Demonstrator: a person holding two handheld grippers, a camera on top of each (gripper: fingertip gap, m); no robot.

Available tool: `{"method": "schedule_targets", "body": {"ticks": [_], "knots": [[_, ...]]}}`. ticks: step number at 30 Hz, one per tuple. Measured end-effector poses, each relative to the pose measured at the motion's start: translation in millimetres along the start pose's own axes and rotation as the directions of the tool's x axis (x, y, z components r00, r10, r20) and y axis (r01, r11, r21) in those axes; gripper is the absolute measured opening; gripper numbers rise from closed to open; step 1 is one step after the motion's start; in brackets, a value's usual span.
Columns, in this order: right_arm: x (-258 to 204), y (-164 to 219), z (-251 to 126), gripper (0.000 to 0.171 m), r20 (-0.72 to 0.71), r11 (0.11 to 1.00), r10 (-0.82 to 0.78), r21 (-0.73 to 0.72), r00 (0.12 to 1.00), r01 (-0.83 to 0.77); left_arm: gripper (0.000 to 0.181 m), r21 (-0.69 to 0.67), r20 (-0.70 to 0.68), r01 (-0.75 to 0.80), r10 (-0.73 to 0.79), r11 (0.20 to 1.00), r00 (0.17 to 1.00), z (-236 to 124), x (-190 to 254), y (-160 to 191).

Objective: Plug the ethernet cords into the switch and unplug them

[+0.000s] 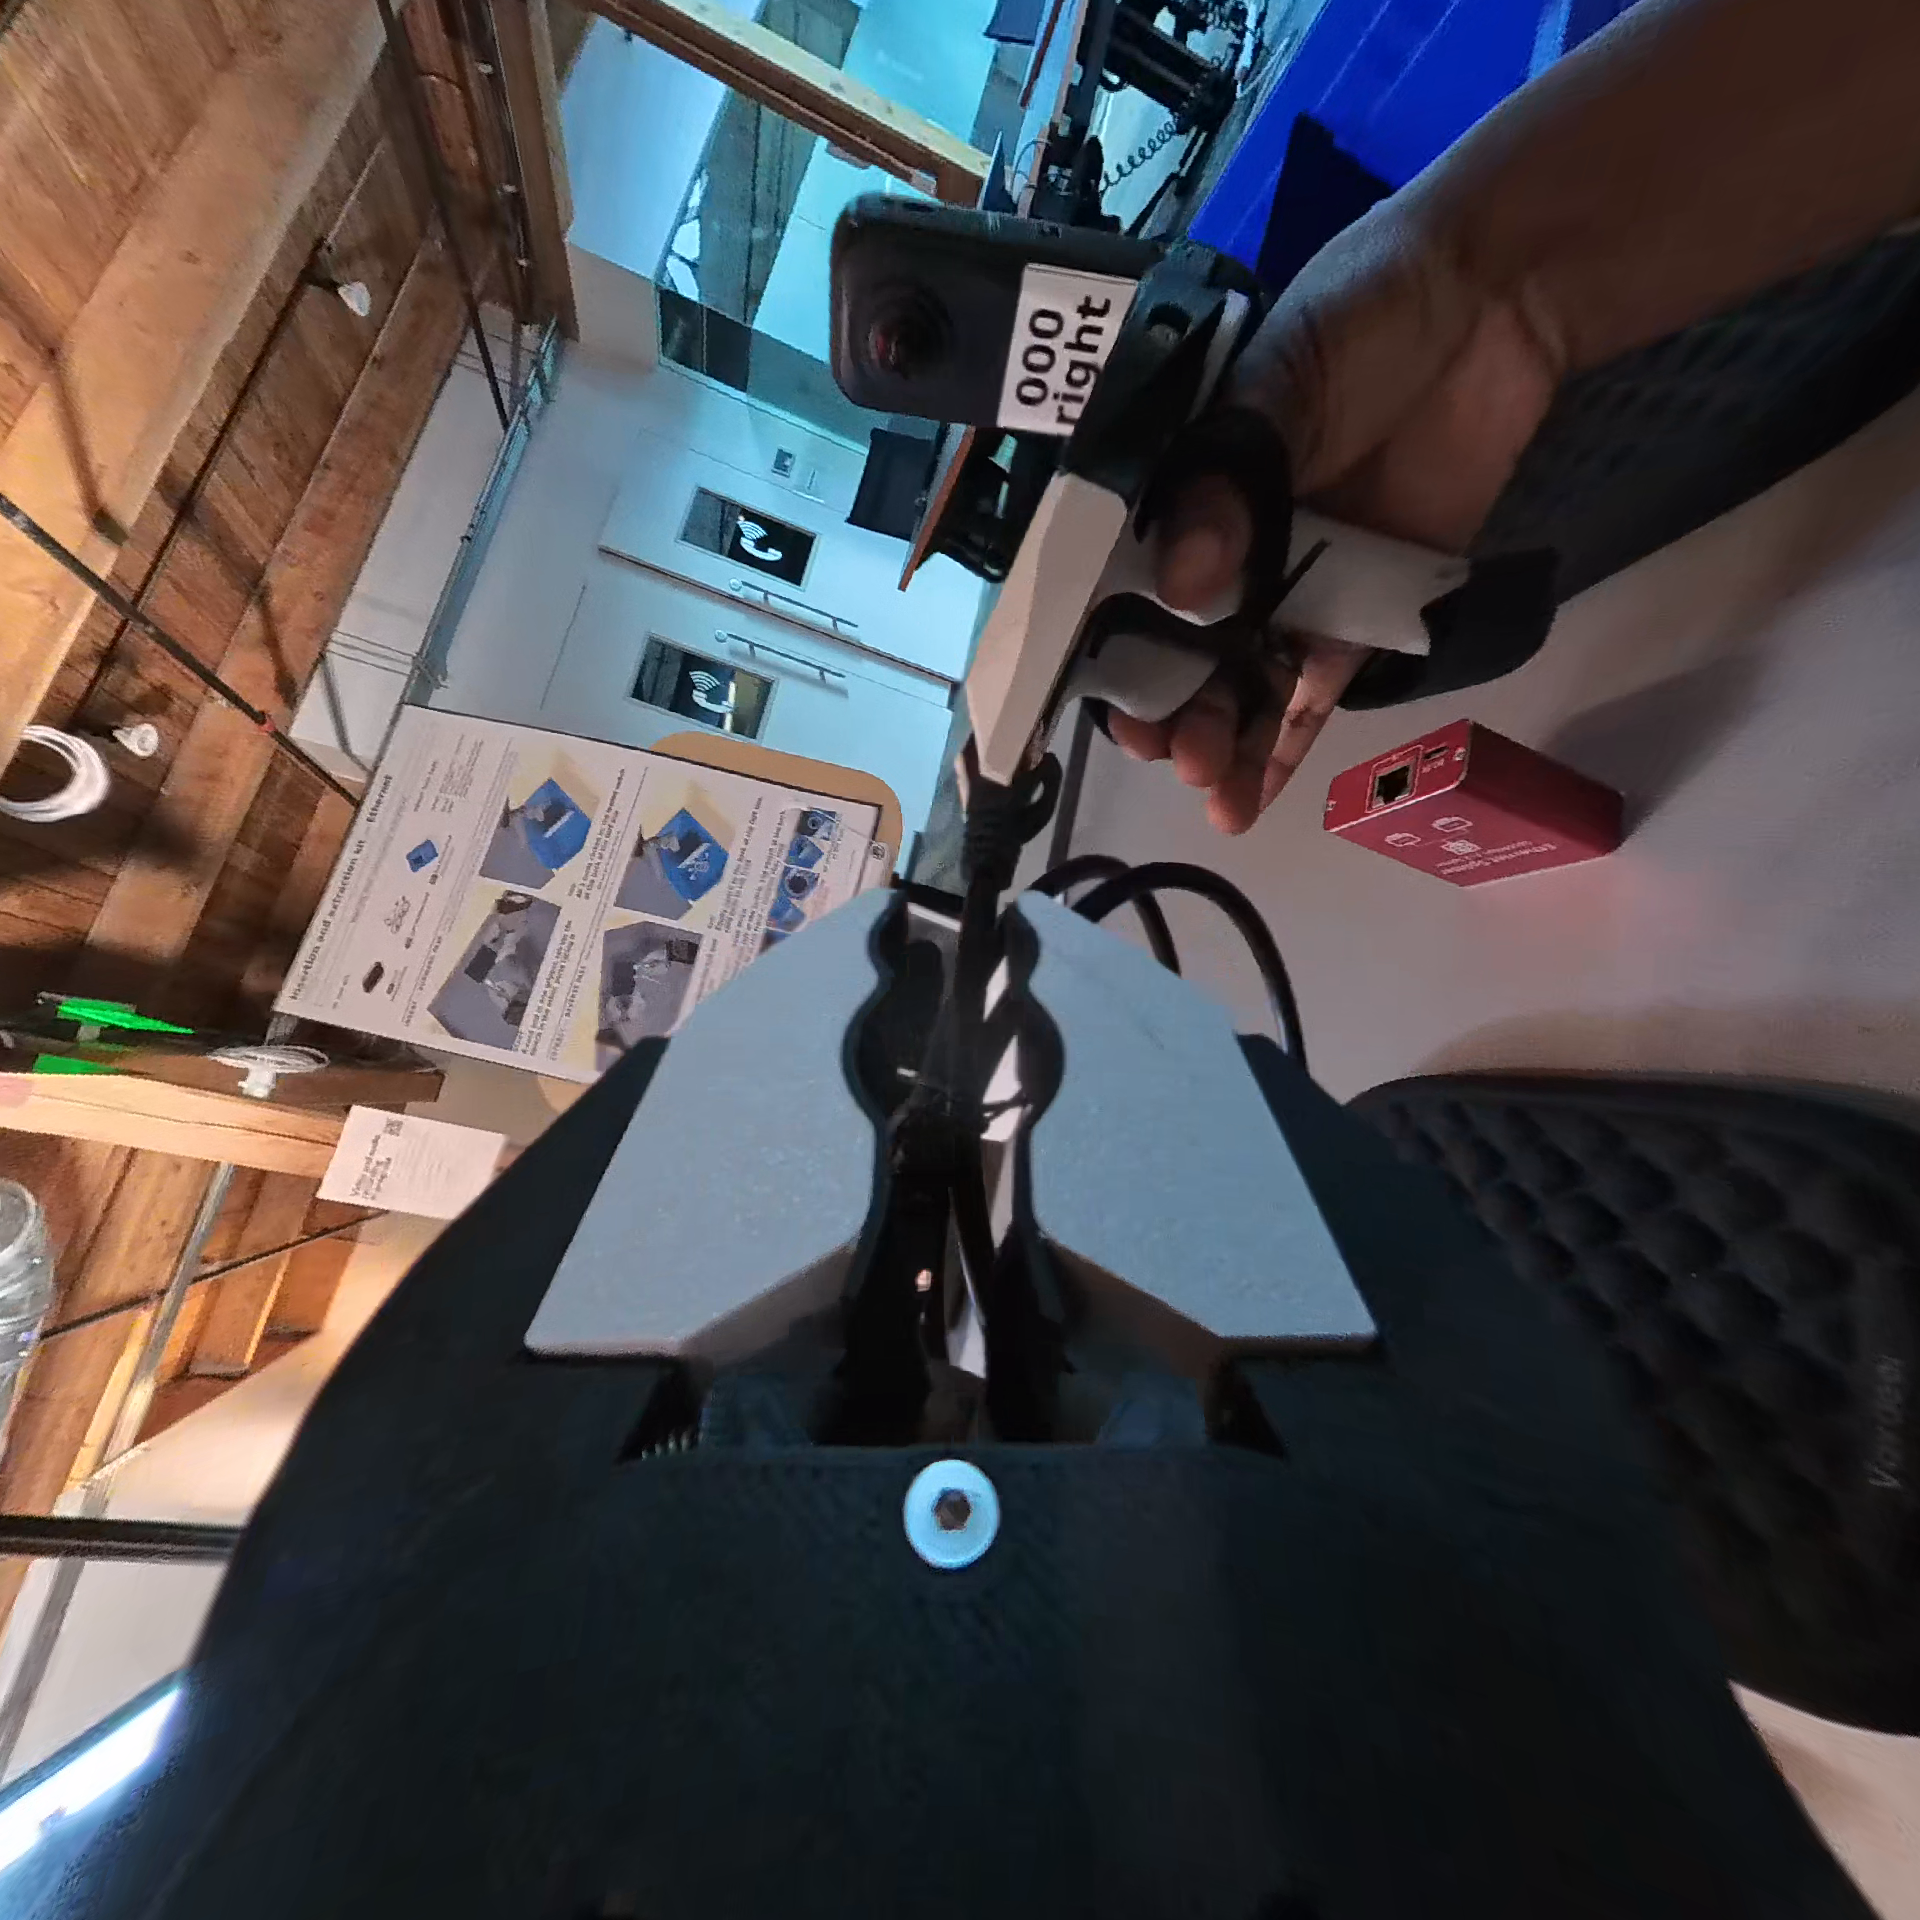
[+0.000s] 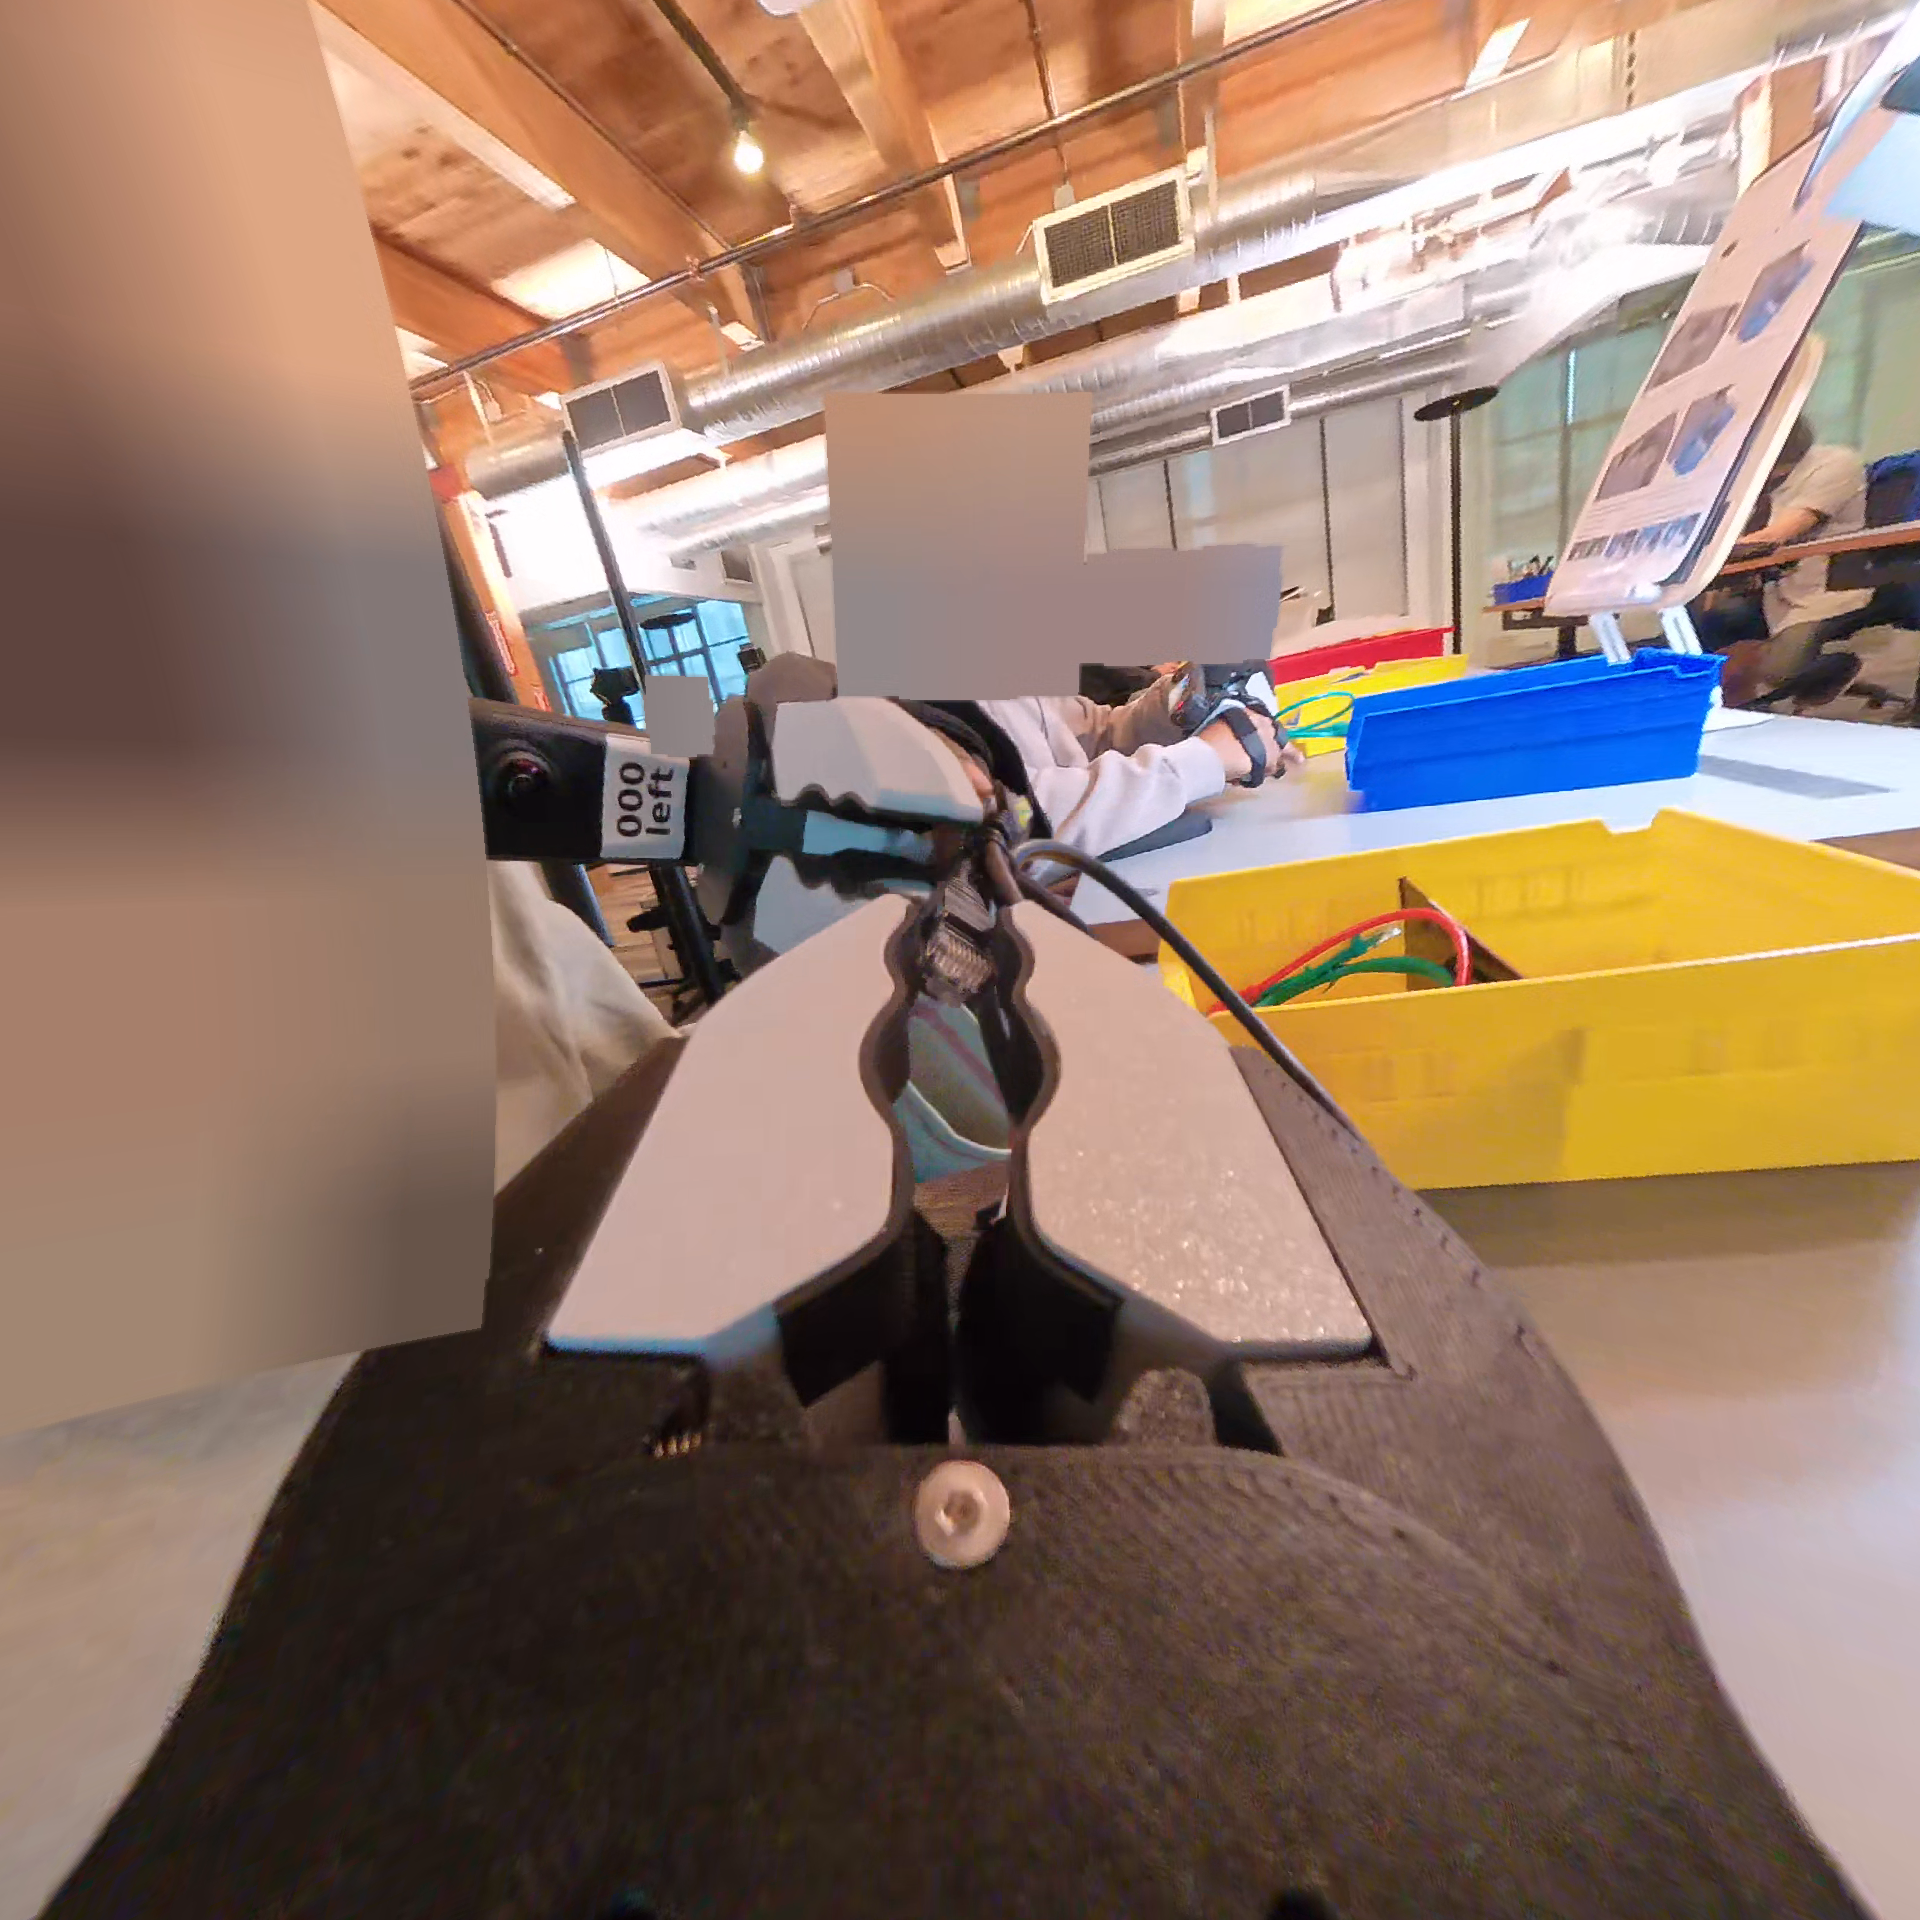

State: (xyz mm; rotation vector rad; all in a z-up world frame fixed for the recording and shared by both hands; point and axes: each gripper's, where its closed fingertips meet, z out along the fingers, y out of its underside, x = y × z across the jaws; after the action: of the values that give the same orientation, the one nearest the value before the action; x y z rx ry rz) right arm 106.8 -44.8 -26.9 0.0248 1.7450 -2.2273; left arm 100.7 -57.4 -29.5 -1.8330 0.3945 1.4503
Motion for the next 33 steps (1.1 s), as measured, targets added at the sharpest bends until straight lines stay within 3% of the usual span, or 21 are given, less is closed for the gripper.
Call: {"method": "schedule_targets", "body": {"ticks": [5, 8, 9, 11, 12, 14, 18, 21, 23, 27, 29, 31, 33], "knots": [[0, 5, -1, 0.014, -0.017, 0.998, -0.060, -0.029, 0.998, 0.060, 0.006, -0.051, -0.100, 0.086, -0.091, 0.995, 0.991, 2, 11, 6], [-8, 6, -2, 0.025, -0.030, 0.925, -0.375, -0.077, 0.927, 0.372, 0.006, -0.084, -0.234, 0.217, -0.230, 0.973, 0.944, 1, 19, 7], [-11, 7, -2, 0.039, -0.043, 0.850, -0.522, -0.113, 0.852, 0.515, 0.006, -0.114, -0.292, 0.261, -0.284, 0.959, 0.913, -1, 22, 10], [-16, 10, -3, 0.043, -0.027, 0.599, -0.793, -0.214, 0.608, 0.772, 0.006, -0.147, -0.416, 0.361, -0.389, 0.921, 0.822, -6, 27, 9], [-18, 11, -3, 0.043, -0.001, 0.471, -0.873, -0.259, 0.487, 0.844, 0.007, -0.160, -0.471, 0.413, -0.437, 0.896, 0.766, -8, 28, 7], [-20, 18, -2, 0.042, 0.084, 0.292, -0.938, -0.326, 0.336, 0.899, 0.006, -0.201, -0.584, 0.485, -0.501, 0.851, 0.638, -14, 32, 2], [-23, 25, 1, 0.035, 0.187, 0.098, -0.967, -0.348, 0.172, 0.932, 0.006, -0.275, -0.692, 0.518, -0.541, 0.810, 0.478, -19, 40, 0], [-17, 33, 1, 0.028, 0.231, 0.039, -0.963, -0.388, 0.138, 0.921, 0.006, -0.279, -0.727, 0.539, -0.542, 0.795, 0.423, -20, 44, -4], [-15, 36, 0, 0.016, 0.233, 0.032, -0.963, -0.401, 0.136, 0.915, 0.006, -0.270, -0.731, 0.552, -0.541, 0.789, 0.417, -19, 45, -7], [-17, 40, -2, 0.013, 0.185, 0.197, -0.941, -0.387, 0.285, 0.901, 0.007, -0.260, -0.719, 0.539, -0.533, 0.801, 0.445, -17, 52, -7], [-13, 39, -5, 0.013, 0.129, 0.309, -0.915, -0.386, 0.382, 0.869, 0.017, -0.204, -0.646, 0.502, -0.501, 0.840, 0.576, -9, 46, -2], [-9, 37, -8, 0.013, 0.065, 0.446, -0.863, -0.365, 0.500, 0.817, 0.046, -0.104, -0.477, 0.410, -0.407, 0.906, 0.779, 1, 29, 5], [-5, 33, -11, 0.013, 0.006, 0.560, -0.803, -0.334, 0.596, 0.758, 0.062, -0.026, -0.297, 0.301, -0.295, 0.953, 0.908, 4, 11, 4]]}}
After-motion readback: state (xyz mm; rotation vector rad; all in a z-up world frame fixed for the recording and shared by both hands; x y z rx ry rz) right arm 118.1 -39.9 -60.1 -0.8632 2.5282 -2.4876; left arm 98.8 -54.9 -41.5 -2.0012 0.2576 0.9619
